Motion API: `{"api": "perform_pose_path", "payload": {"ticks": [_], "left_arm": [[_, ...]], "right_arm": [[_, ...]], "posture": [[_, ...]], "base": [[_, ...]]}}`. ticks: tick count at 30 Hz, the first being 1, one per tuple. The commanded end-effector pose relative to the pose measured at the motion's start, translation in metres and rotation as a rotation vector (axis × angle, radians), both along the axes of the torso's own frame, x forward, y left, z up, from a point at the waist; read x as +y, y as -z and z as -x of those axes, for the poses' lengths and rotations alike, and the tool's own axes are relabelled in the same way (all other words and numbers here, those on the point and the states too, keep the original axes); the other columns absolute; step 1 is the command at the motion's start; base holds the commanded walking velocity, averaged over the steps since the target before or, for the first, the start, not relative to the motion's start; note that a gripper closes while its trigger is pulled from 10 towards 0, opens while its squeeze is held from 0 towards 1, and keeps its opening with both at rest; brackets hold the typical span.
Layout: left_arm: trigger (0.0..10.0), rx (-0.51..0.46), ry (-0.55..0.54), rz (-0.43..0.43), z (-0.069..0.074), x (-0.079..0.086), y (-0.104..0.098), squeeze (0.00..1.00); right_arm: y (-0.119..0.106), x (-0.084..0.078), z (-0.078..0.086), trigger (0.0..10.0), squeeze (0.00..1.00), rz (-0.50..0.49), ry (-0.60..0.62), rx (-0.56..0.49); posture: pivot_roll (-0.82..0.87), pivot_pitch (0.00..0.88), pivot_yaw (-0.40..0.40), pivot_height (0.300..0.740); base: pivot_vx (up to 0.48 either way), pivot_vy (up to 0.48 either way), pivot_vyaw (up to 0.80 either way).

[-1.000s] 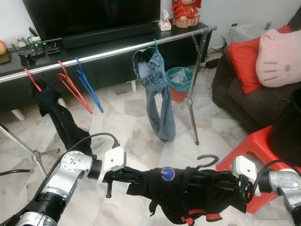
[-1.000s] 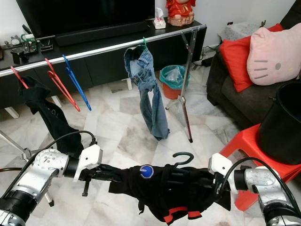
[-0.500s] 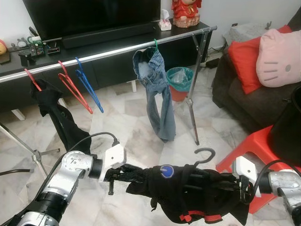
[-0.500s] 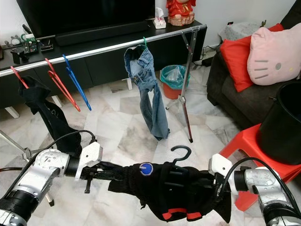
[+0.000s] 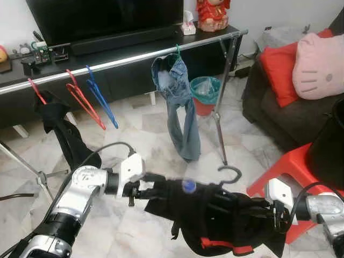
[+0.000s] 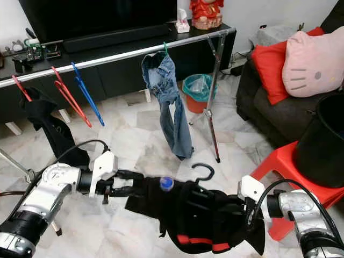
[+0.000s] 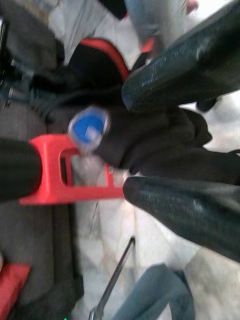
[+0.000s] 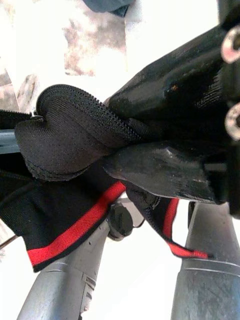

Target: Hang hanger

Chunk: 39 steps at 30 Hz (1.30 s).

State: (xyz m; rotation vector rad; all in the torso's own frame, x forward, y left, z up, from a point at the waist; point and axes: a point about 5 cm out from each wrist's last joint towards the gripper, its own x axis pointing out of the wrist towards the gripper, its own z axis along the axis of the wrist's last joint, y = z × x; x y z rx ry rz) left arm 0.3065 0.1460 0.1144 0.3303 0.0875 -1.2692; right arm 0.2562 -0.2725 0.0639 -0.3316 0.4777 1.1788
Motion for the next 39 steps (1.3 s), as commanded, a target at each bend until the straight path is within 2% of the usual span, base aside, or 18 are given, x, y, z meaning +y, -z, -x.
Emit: {"api": "perform_pose_path", "payload": {"ticks": [1,6,7,9,13,19,20,22,25,29,32,33,34,35,37,39], "left_arm": [[10.0,-0.071,-0.095,-0.02,-0.008,0.007,-0.001,1.0],[10.0,-0.15,-0.23,-0.031,-0.018,0.012,-0.003,1.0],[10.0,-0.153,-0.279,-0.037,-0.021,0.015,-0.002,0.0],[10.0,-0.171,-0.353,-0.076,-0.025,0.02,0.002,0.0],[10.0,-0.193,-0.426,-0.055,-0.027,0.023,0.006,0.0],[10.0,-0.23,-0.527,-0.05,-0.028,0.026,0.011,0.0],[10.0,-0.246,-0.585,-0.044,-0.03,0.03,0.011,0.0],[10.0,-0.262,-0.636,-0.038,-0.032,0.033,0.01,0.0],[10.0,-0.269,-0.759,0.013,-0.035,0.042,0.007,0.0],[10.0,-0.255,-0.804,0.009,-0.031,0.046,0.015,0.0],[10.0,-0.239,-0.808,0.005,-0.025,0.044,0.025,0.0],[10.0,-0.233,-0.823,0.009,-0.024,0.044,0.027,0.0],[10.0,-0.232,-0.839,0.011,-0.023,0.045,0.029,0.0],[10.0,-0.226,-0.851,0.019,-0.022,0.045,0.03,0.0],[10.0,-0.213,-0.867,0.026,-0.02,0.044,0.034,0.0],[10.0,-0.193,-0.882,0.024,-0.018,0.044,0.039,0.0]], "right_arm": [[-0.004,0.002,-0.001,0.0,0.0,-0.032,-0.006,-0.026],[-0.004,0.003,-0.001,0.0,0.0,-0.031,-0.003,-0.03],[-0.003,0.003,-0.001,0.0,0.0,-0.031,-0.001,-0.029],[0.001,0.004,-0.001,0.0,0.0,-0.023,0.018,-0.028],[0.01,0.007,-0.001,0.0,0.0,0.004,0.094,-0.04],[0.032,0.021,0.009,0.0,0.0,-0.037,0.186,-0.014],[0.037,0.025,0.011,0.0,0.0,-0.067,0.232,-0.024],[0.039,0.028,0.011,0.0,0.0,-0.081,0.276,-0.037],[0.044,0.031,0.006,0.0,0.0,-0.093,0.415,-0.087],[0.047,0.036,0.0,0.0,0.0,-0.118,0.544,-0.118],[0.05,0.042,-0.005,0.0,0.0,-0.085,0.624,-0.147],[0.049,0.044,-0.007,4.7,0.0,-0.096,0.65,-0.157],[0.049,0.047,-0.009,4.7,0.0,-0.108,0.672,-0.165],[0.048,0.051,-0.011,10.0,0.0,-0.12,0.688,-0.181],[0.045,0.056,-0.016,10.0,0.0,-0.13,0.721,-0.212],[0.042,0.059,-0.024,10.0,0.0,-0.142,0.809,-0.233]], "posture": [[0.08,0.038,0.061,0.74],[0.08,0.039,0.06,0.74],[0.08,0.039,0.06,0.74],[0.07,0.04,0.059,0.74],[0.07,0.041,0.058,0.74],[0.08,0.041,0.056,0.74],[0.07,0.037,0.057,0.74],[0.07,0.037,0.057,0.74],[0.08,0.029,0.059,0.74],[0.07,0.022,0.064,0.74],[0.07,0.016,0.067,0.74],[0.07,0.013,0.069,0.74],[0.07,0.013,0.07,0.74],[0.07,0.013,0.071,0.74],[0.07,0.012,0.073,0.74],[0.07,0.013,0.074,0.74]], "base": [[0.0,0.0,0.0],[0.0,0.0,0.0],[0.0,0.0,0.0],[0.0,0.0,0.0],[0.0,0.0,0.0],[0.0,0.0,0.0],[0.0,0.0,0.0],[0.0,0.0,0.0],[0.0,0.0,0.0],[0.0,0.0,0.0],[0.0,0.0,0.0],[0.0,0.0,0.0],[0.0,0.0,0.0],[0.0,0.0,0.0],[0.0,0.0,0.0],[0.0,0.0,0.0]]}}
